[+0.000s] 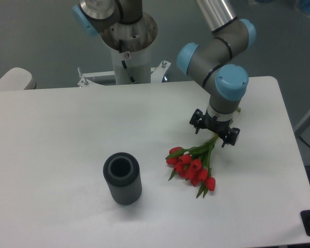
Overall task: Pick up the flowers from the table
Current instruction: 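Lower the open gripper down onto the tulip stems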
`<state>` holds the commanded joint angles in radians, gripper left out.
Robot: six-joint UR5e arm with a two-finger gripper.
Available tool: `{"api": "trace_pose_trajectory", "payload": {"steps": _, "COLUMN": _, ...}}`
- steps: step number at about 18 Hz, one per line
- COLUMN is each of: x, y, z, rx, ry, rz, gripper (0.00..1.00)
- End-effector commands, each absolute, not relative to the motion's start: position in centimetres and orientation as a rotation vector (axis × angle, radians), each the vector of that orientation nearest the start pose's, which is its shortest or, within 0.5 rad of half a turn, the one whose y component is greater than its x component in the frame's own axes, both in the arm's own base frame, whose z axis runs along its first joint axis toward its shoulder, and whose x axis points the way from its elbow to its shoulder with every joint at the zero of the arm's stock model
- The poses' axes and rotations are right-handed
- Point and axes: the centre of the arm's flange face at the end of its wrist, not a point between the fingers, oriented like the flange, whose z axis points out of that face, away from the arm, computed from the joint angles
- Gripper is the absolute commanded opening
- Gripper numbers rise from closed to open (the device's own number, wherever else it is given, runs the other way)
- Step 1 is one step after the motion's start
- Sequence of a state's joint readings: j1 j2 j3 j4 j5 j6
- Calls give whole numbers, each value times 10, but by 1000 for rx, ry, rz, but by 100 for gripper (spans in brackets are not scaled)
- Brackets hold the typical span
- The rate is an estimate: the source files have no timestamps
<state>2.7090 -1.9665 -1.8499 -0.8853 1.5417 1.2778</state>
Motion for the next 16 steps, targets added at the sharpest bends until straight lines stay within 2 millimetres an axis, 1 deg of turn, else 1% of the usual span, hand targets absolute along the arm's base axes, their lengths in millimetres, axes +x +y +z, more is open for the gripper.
{"api": "trace_pose_trajectory", "payload": {"steps": 1, "x": -459, "y": 363, "z": 206, "rx": -3102, "ry": 217, "rz": 4, "gripper": 100}}
{"api": "trace_pose_trajectory", "payload": {"steps": 5, "x": -460, "y": 365, "z": 195, "rx": -3100, "ry": 248, "rz": 7, "gripper": 100}}
{"api": "trace_pose_trajectory", "payload": {"steps": 9, "x": -461, "y": 366, "z": 189, "rx": -3101, "ry": 253, "rz": 3, "gripper": 100}}
{"api": "trace_pose_trajectory", "payload": {"steps": 10, "x": -461, "y": 367, "z": 188, "rx": -3098, "ry": 253, "rz": 14, "gripper": 98}}
{"api": "trace_pose_trajectory", "payload": {"steps": 11, "x": -461, "y": 368, "z": 188, "rx": -3097, "ry": 255, "rz": 21, "gripper": 89}}
{"api": "trace_pose_trajectory", "payload": {"steps": 13, "x": -462, "y": 368, "z": 185, "rx": -3096, "ry": 258, "rz": 18, "gripper": 58}}
{"api": "trace_pose_trajectory", "payload": {"steps": 14, "x": -463, "y": 369, "z": 185, "rx": -3095, "ry": 258, "rz": 20, "gripper": 46}}
{"api": "trace_pose_trajectory", "payload": {"steps": 15, "x": -464, "y": 369, "z": 187, "rx": -3092, "ry": 257, "rz": 23, "gripper": 37}}
{"api": "trace_pose_trajectory", "payload": {"steps": 16, "x": -465, "y": 370, "z": 187, "rx": -3092, "ry": 257, "rz": 26, "gripper": 33}}
